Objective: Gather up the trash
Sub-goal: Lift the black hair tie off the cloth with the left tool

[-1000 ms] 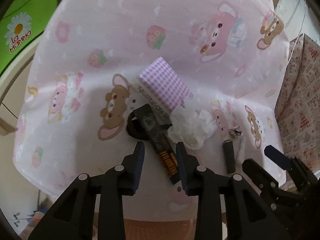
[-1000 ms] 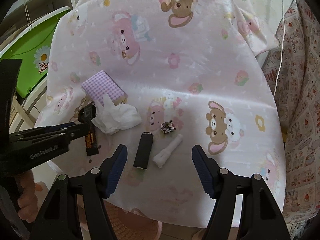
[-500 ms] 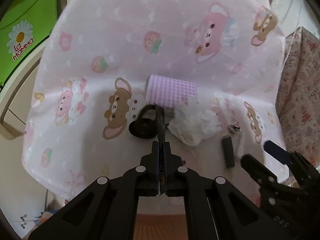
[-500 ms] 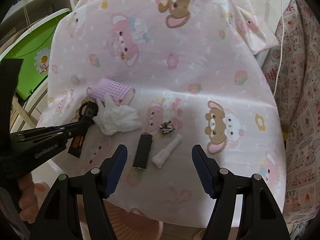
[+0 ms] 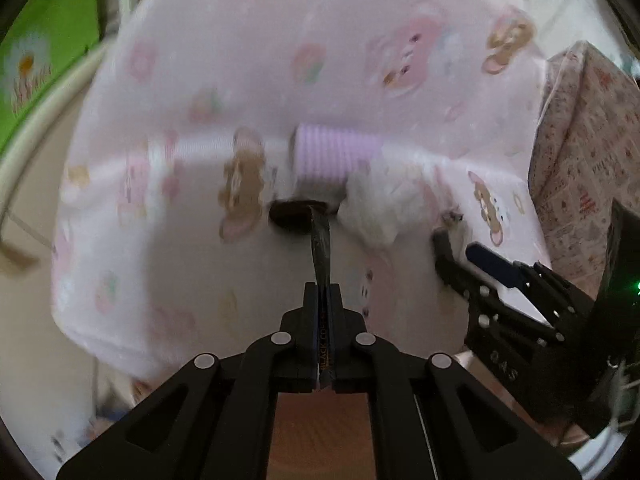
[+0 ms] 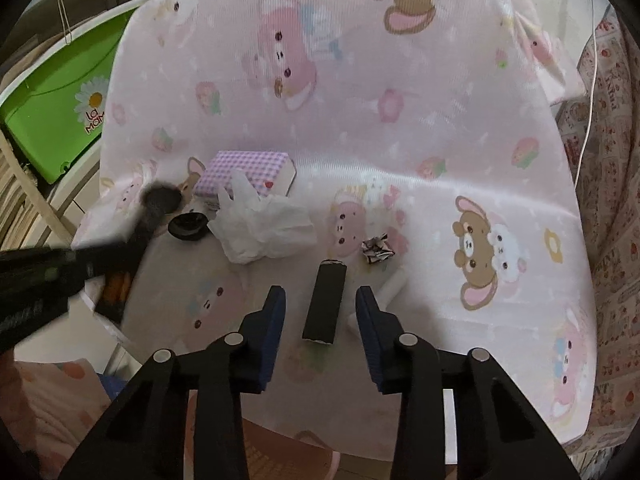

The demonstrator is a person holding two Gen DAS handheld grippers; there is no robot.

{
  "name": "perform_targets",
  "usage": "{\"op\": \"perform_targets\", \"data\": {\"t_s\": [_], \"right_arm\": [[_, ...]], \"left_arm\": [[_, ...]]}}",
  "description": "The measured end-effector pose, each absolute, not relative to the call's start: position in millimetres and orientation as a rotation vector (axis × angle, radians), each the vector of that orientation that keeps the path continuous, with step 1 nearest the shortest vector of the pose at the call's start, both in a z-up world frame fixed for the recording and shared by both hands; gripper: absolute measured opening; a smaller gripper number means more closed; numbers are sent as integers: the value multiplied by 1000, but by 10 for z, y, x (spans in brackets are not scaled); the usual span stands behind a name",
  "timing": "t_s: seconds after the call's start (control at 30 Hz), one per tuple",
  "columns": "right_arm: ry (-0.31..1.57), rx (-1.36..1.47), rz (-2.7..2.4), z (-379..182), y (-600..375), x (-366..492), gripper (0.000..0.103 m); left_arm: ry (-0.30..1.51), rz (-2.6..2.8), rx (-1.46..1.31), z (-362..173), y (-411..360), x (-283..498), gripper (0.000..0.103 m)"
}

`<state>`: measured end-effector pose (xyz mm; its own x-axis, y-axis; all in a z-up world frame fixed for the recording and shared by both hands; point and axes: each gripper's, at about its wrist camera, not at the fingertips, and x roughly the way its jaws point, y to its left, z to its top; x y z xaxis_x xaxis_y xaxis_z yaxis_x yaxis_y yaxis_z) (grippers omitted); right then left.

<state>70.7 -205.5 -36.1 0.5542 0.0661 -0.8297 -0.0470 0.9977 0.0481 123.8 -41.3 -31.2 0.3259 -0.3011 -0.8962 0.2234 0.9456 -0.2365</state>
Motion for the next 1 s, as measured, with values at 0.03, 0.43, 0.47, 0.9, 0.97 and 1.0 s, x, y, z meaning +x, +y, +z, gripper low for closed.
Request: {"op": "perform_targets", "data": {"t_s": [0.03, 0.43, 0.47, 0.9, 0.97, 1.0], "right_arm": [[984, 13, 61, -367, -2051, 709, 39], [932, 2, 83, -244, -2079, 607, 3], [912, 11, 97, -198, -2100, 571, 3], [879, 76, 162, -64, -2328, 324, 3], [908, 105, 183, -104, -2346, 361, 4], [931, 112, 197, -134, -2327, 390, 4]], "left_arm": [[1208, -346, -80, -338, -387, 1240, 3], [1264, -285, 32, -448, -428, 1089, 3], [1277, -278, 21, -477, -403, 1077, 3], [1139, -284, 3, -234, -204, 762, 3], [1058, -314, 1, -104, -232, 712, 3], [1023, -325, 6, -40, -235, 687, 3]]}}
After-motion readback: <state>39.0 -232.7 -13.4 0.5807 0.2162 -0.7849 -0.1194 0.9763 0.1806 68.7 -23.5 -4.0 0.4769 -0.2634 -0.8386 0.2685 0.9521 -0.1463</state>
